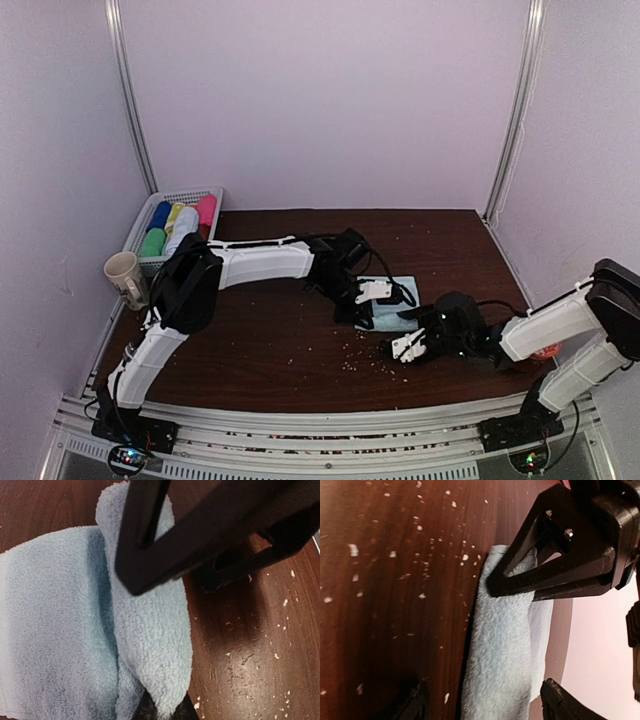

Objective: Roll the towels
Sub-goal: Roll the towel at the center of the board.

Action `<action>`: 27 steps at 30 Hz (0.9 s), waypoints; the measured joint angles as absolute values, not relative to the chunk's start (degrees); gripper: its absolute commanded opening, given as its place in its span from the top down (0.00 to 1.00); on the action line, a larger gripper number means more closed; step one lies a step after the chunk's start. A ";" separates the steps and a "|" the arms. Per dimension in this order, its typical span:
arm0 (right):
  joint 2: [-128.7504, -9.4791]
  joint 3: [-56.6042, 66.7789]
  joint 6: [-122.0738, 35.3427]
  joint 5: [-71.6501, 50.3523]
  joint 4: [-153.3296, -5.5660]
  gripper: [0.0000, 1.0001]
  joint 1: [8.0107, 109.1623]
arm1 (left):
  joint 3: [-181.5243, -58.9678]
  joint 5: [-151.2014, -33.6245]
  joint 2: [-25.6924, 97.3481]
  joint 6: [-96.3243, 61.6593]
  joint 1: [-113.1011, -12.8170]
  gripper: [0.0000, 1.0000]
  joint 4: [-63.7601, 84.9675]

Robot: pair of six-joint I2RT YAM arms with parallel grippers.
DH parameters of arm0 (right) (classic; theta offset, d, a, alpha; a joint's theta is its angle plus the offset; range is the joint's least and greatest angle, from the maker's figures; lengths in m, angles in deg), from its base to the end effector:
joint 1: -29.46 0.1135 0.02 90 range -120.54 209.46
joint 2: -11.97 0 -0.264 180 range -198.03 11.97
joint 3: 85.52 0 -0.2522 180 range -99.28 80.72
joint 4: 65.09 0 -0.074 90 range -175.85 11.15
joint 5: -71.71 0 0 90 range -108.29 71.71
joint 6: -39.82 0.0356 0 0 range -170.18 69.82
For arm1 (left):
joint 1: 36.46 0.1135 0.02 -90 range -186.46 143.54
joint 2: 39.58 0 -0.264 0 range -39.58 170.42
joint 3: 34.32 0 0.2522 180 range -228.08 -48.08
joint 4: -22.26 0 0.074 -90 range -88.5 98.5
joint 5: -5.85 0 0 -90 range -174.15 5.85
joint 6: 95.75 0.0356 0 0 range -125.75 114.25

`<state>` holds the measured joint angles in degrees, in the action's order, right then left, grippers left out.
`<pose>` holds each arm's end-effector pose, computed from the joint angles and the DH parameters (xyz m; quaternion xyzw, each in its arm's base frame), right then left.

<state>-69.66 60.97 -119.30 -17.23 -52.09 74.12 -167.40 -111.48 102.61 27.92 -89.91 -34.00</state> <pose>0.1699 0.1689 0.1239 -0.7457 0.4812 -0.0896 0.4521 0.2975 -0.4288 0.1394 0.6907 0.6532 -0.2630 0.1645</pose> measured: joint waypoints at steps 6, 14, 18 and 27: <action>-78.55 58.11 -117.40 -27.31 -44.09 0.48 76.18 | -167.40 -111.99 102.66 27.92 -89.76 1.00 -34.11; -81.00 56.32 -115.08 -31.39 -46.32 0.85 76.94 | -167.40 -112.60 102.83 27.94 -89.41 0.94 -34.09; -81.46 54.66 -114.19 -31.79 -49.14 0.94 77.03 | -167.40 -112.93 102.83 27.98 -89.32 0.76 -34.07; -80.92 52.52 -112.55 -29.38 -54.32 0.92 76.97 | -160.06 -112.64 97.78 27.17 -88.99 0.38 -31.38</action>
<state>-80.92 52.52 -112.55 -29.38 -54.32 76.97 -160.06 -112.64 97.78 27.17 -88.99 -31.38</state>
